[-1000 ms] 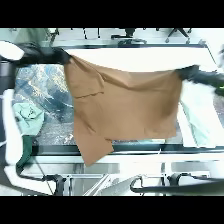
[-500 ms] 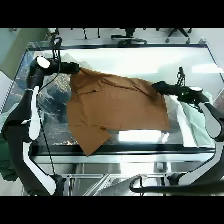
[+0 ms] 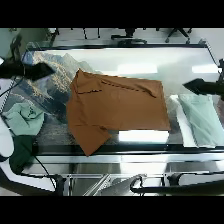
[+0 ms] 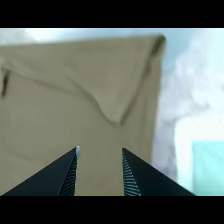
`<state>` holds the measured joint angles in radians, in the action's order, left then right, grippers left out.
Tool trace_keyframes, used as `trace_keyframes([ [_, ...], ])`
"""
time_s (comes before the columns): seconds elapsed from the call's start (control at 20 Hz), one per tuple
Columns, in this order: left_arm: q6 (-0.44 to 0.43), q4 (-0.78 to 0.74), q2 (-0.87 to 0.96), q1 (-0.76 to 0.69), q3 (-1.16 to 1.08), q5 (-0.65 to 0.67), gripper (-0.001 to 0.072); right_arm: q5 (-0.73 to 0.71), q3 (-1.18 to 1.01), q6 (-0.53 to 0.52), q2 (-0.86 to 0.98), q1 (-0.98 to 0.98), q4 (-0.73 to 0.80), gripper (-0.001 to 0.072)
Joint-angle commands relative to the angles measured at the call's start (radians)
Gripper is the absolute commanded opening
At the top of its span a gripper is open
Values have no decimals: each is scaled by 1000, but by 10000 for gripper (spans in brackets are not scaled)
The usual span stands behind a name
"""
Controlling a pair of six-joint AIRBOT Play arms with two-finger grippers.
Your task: Fold the shirts.
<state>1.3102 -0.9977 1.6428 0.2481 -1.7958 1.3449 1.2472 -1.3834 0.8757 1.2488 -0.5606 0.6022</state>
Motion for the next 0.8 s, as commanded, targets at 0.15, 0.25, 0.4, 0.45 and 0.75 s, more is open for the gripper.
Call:
trace_keyframes([
  [0.15, -1, 3, -225, 81, 641, 5, 569, 92, 151, 21, -72, -60, 145, 322],
  [0.25, -2, 4, -254, 72, 789, -87, 569, 82, 174, 14, -69, -60, 142, 322],
  [0.4, -12, 6, -239, 34, 900, -185, 569, 77, 183, 11, -68, -60, 135, 322],
  [0.45, -12, 5, -223, 25, 911, -206, 569, 77, 183, 11, -68, -60, 135, 322],
  [0.75, -74, 130, -40, 13, 811, -160, 568, 89, 201, 11, -68, -60, 140, 323],
])
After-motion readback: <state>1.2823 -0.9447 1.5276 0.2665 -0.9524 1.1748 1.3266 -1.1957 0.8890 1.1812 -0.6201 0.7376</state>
